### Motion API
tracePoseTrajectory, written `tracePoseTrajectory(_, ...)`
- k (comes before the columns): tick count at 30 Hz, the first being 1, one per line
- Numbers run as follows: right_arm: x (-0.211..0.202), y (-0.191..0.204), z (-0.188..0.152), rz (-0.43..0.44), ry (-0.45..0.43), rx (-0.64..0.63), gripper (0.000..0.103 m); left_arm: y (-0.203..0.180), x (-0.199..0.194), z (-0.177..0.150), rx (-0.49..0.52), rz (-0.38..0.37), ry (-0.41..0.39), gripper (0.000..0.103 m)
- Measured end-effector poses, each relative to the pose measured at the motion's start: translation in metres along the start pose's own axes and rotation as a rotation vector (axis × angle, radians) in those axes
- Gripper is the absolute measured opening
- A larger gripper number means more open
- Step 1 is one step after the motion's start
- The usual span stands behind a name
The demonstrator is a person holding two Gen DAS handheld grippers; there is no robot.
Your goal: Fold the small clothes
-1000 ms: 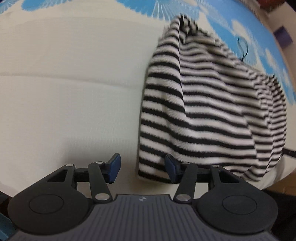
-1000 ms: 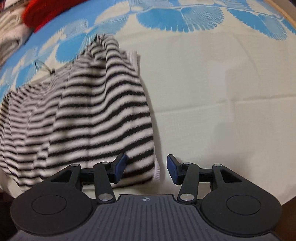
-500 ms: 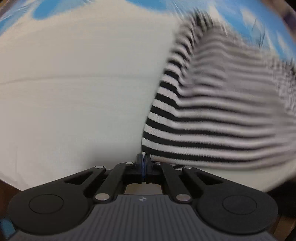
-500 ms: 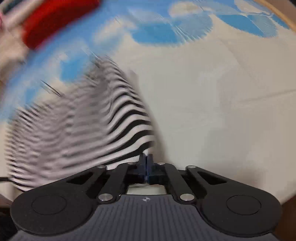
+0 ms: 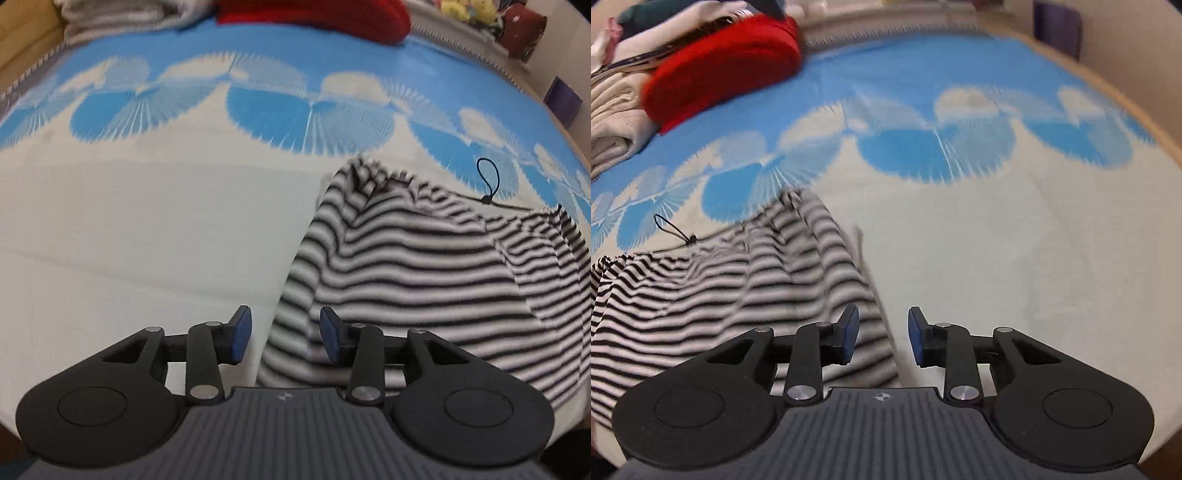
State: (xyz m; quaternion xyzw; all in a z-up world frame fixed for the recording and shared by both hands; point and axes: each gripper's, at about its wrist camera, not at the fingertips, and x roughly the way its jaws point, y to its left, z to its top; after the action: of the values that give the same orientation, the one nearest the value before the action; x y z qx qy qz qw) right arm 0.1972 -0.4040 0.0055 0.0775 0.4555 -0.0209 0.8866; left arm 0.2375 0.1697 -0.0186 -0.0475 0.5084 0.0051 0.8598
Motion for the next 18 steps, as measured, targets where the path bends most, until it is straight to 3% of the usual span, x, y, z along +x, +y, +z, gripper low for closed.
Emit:
tracePoseTrajectory(3, 0.005, 0.011, 0.003, -0.006, -0.089, -0.023, 0.043, -0.016, 0.014, 0.015, 0.021, 0.015, -0.034, 0.053)
tracePoseTrajectory(5, 0.016, 0.019, 0.009, -0.032, -0.098, -0.030, 0.043, -0.027, 0.027, 0.022, 0.030, 0.035, -0.045, 0.060)
tracePoseTrajectory(13, 0.059, 0.042, 0.026, -0.076, -0.117, -0.053, 0.047, -0.055, 0.064, 0.049, 0.104, 0.089, -0.086, 0.059)
tracePoseTrajectory(15, 0.067, 0.047, 0.030, -0.083, -0.120, -0.072, 0.046, -0.056, 0.072, 0.056, 0.101, 0.089, -0.083, 0.054)
tracePoseTrajectory(17, 0.075, 0.049, 0.034, -0.085, -0.111, -0.091, 0.040, -0.056, 0.079, 0.061, 0.101, 0.077, -0.078, 0.025)
tracePoseTrajectory(18, 0.079, 0.050, 0.035, -0.071, -0.108, -0.094, 0.016, -0.055, 0.082, 0.064, 0.101, 0.072, -0.071, 0.016)
